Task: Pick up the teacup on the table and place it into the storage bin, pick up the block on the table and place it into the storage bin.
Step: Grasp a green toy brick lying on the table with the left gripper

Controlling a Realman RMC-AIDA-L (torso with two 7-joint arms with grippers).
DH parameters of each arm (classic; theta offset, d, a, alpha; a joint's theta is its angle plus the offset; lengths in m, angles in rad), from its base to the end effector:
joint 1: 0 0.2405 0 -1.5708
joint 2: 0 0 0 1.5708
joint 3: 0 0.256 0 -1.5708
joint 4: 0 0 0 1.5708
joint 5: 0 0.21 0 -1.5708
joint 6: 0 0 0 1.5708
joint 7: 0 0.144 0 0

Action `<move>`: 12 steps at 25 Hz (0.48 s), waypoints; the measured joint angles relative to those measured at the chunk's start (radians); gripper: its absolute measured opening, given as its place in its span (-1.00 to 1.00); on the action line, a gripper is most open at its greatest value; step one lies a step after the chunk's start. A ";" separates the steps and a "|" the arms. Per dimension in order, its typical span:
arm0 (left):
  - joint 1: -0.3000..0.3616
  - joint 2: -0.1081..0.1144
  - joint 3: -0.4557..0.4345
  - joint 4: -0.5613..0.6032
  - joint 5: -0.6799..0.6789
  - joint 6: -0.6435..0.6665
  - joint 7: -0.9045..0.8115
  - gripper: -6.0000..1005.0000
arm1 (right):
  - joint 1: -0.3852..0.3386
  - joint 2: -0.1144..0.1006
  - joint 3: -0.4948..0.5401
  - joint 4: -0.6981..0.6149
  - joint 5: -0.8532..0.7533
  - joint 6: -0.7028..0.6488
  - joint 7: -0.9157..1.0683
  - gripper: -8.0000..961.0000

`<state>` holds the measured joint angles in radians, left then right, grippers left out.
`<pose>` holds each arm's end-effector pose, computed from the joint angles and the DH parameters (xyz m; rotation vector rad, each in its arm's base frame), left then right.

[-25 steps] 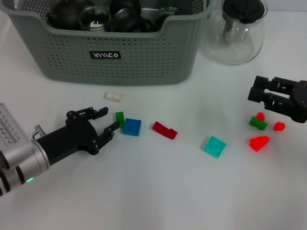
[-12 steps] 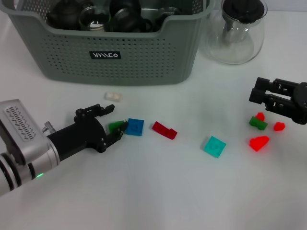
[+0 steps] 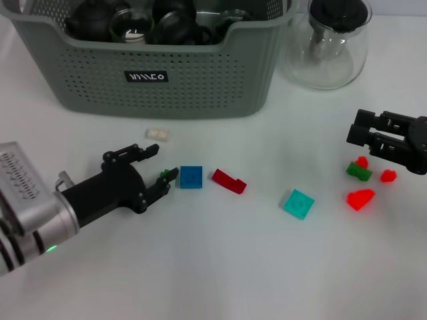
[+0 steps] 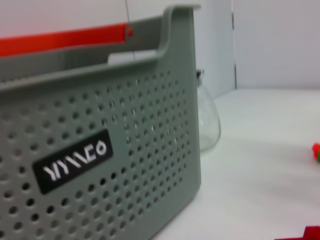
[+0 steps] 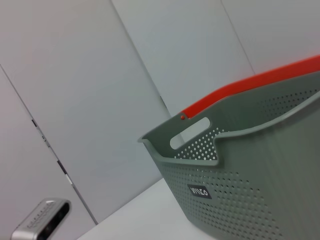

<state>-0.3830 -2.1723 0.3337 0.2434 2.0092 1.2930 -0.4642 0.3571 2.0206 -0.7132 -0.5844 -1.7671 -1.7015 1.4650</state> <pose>-0.3271 0.2606 -0.0809 -2.3918 -0.3352 -0.5528 0.2957 0.2808 0.0267 -2.5658 0.9111 1.0173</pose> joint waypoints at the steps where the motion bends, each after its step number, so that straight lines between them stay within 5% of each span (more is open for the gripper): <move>1: 0.008 0.001 -0.005 0.006 0.001 0.017 -0.001 0.07 | 0.000 0.000 0.000 0.000 0.000 0.000 0.000 0.15; 12: 0.054 -0.004 -0.002 0.003 0.010 0.050 -0.003 0.06 | 0.002 0.000 0.000 0.000 0.000 0.002 0.000 0.15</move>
<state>-0.3291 -2.1759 0.3322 0.2467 2.0196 1.3427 -0.4669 0.3590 2.0202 -0.7133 -0.5844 -1.7671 -1.6995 1.4650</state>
